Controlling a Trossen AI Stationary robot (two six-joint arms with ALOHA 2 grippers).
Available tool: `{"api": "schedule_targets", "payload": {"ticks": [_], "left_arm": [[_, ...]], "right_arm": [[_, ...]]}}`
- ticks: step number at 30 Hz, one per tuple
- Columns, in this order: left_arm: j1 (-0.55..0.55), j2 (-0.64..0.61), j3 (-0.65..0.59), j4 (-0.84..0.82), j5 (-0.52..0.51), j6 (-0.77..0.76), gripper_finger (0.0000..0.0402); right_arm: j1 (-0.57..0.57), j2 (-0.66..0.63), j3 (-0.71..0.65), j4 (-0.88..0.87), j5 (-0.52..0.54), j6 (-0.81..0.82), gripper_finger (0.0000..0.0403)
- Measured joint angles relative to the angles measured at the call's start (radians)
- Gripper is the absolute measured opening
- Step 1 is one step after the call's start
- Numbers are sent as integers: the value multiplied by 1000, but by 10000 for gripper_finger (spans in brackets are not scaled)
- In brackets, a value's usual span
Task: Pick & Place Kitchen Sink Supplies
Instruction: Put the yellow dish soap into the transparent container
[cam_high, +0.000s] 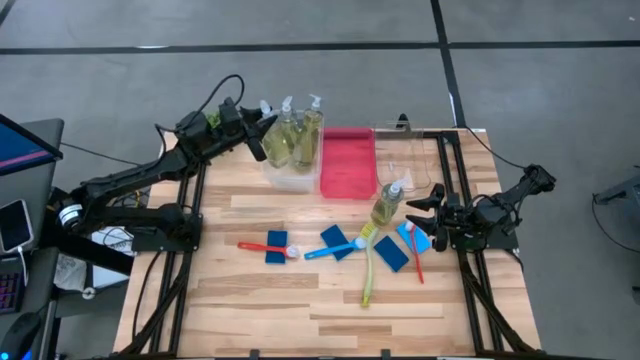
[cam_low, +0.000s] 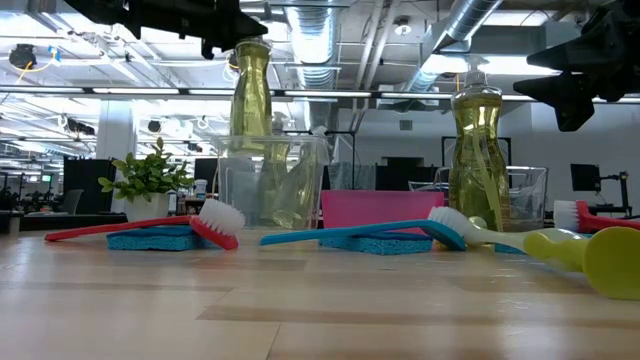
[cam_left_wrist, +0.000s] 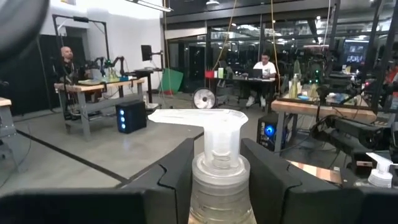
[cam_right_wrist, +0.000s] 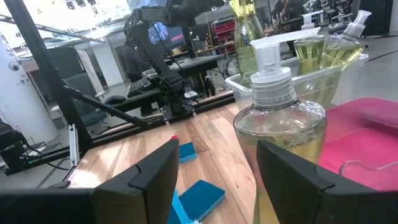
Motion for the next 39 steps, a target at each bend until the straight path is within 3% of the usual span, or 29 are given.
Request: {"api": "schedule_targets", "payload": {"ticks": [8, 22, 26, 33, 39], "left_arm": [[0, 36, 0, -5, 1, -27, 125], [0, 240, 1, 76, 0, -53, 123], [2, 306, 2, 78, -44, -68, 118], [3, 391, 5, 86, -108, -81, 142], [3, 394, 5, 83, -108, -84, 106]], "right_arm": [[0, 0, 0, 0, 0, 0, 209], [0, 0, 0, 0, 0, 0, 209], [0, 0, 0, 0, 0, 1, 209], [0, 0, 0, 2, -1, 21, 209], [0, 0, 0, 3, -8, 35, 209]]}}
